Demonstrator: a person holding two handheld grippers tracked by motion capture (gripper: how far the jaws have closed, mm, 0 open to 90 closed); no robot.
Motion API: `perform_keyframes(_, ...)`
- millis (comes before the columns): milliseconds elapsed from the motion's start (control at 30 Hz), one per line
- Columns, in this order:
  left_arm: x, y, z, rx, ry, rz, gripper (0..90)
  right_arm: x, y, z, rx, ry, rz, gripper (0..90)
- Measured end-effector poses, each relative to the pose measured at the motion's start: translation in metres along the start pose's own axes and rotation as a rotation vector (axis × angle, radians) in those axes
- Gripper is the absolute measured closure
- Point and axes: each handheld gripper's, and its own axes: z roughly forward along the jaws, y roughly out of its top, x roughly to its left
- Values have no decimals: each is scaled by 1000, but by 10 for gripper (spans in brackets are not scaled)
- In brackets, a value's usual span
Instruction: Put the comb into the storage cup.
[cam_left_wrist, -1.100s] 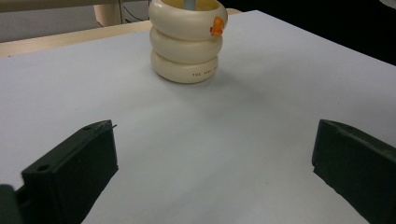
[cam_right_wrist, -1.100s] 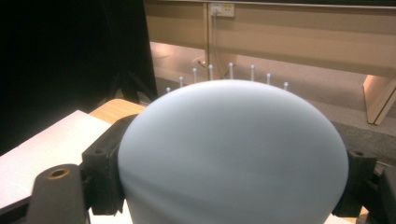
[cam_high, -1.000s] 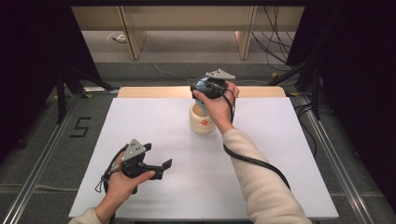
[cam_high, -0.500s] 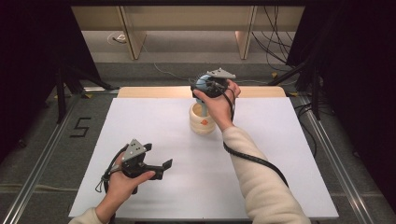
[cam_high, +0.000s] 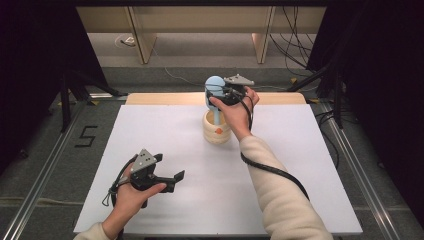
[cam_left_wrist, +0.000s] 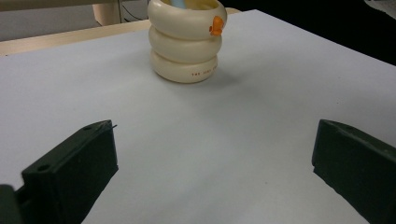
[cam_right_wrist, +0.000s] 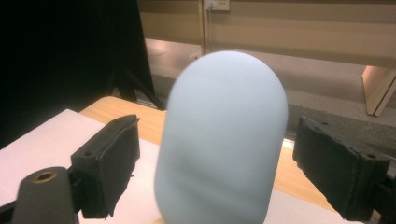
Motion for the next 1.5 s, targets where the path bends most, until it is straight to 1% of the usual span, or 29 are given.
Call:
perform_keyframes(233,0,0,0,-1,1,0,0,-1,-4,-4,-7,-1,-1,157)
perform_keyframes(333,0,0,0,2,1,1,0,-2,-5,-8,-11,8,-2,157)
perform_keyframes(700,0,-1,1,6,3,1,0,-4,-13,-30,-25,24,-35,157)
perform_keyframes(867,0,-1,2,9,4,0,0,-5,-16,-41,-21,41,-38,157)
perform_keyframes(1000,0,-1,2,8,7,1,0,-6,-21,-49,-11,56,-50,158)
perform_keyframes(1100,0,-1,2,9,6,0,0,-5,-24,-56,-13,75,-55,161)
perform_keyframes(1167,0,-1,2,16,16,1,0,-5,-25,-60,-12,87,-55,159)
perform_keyframes(1233,1,-1,2,12,13,-4,0,-5,-26,-64,-15,96,-53,157)
perform_keyframes(1300,1,-1,2,10,16,-5,0,-5,-26,-67,-18,103,-49,155)
perform_keyframes(1500,1,-1,2,12,22,-4,0,-8,-30,-77,-17,113,-57,149)
